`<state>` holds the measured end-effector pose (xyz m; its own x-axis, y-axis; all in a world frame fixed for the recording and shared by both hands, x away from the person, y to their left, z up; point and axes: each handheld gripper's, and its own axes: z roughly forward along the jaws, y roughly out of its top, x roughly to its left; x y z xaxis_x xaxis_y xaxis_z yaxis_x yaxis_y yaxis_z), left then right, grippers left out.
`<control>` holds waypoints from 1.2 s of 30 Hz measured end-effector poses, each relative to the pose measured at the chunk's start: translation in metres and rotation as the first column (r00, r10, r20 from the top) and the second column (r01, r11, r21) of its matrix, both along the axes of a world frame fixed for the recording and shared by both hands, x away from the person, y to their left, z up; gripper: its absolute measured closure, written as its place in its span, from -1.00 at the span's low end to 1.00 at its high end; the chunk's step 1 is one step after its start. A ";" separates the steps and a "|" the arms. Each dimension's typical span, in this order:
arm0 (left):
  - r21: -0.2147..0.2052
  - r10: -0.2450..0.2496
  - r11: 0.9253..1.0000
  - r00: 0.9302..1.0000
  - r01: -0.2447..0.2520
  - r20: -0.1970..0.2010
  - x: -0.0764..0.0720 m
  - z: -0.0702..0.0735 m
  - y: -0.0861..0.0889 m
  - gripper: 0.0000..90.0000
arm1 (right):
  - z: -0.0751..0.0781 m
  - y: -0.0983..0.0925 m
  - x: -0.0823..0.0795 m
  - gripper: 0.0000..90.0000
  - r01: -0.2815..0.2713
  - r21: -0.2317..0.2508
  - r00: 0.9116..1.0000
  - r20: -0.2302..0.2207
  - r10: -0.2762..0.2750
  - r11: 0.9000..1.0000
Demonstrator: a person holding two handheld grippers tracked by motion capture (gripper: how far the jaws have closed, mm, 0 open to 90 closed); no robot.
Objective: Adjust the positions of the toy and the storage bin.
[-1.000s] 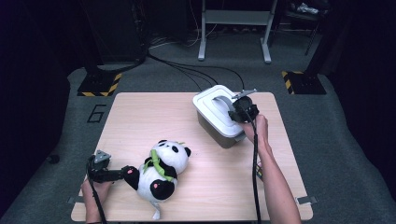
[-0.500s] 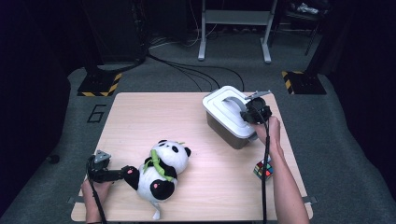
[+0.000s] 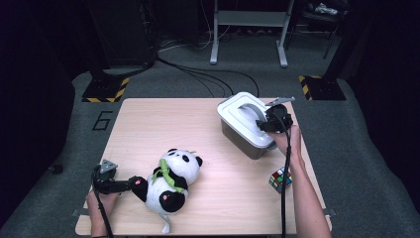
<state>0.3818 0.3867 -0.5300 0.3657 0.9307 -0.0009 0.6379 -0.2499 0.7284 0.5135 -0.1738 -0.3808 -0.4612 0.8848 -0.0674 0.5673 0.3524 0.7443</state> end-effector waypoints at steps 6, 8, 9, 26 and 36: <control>0.001 -0.001 1.000 1.000 0.001 0.001 0.000 0.000 0.000 -0.85 | 0.016 0.010 -0.024 -0.43 -0.013 0.021 0.999 0.047 0.012 1.000; 0.000 -0.004 1.000 1.000 0.004 0.002 0.000 0.000 0.000 -0.85 | 0.018 0.014 -0.032 -0.53 -0.027 0.022 0.998 0.052 0.026 0.999; 0.000 -0.004 1.000 1.000 0.004 0.002 0.000 0.000 0.000 -0.85 | 0.018 0.014 -0.032 -0.53 -0.027 0.022 0.998 0.052 0.026 0.999; -0.003 -0.005 1.000 1.000 0.005 -0.001 0.000 0.000 0.000 -0.85 | -0.016 0.070 -0.114 -1.00 -0.245 0.008 0.965 0.095 0.243 0.970; -0.009 0.002 1.000 1.000 -0.002 0.010 0.001 -0.001 -0.001 -0.85 | -0.091 0.085 -0.119 -1.00 -0.245 0.000 0.969 -0.007 0.245 0.970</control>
<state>0.3824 0.3860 -0.5311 0.3635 0.9316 -0.0051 0.6310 -0.2422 0.7371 0.3942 -0.0893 -0.4714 -0.6643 0.7447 -0.0638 0.4691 0.4818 0.7401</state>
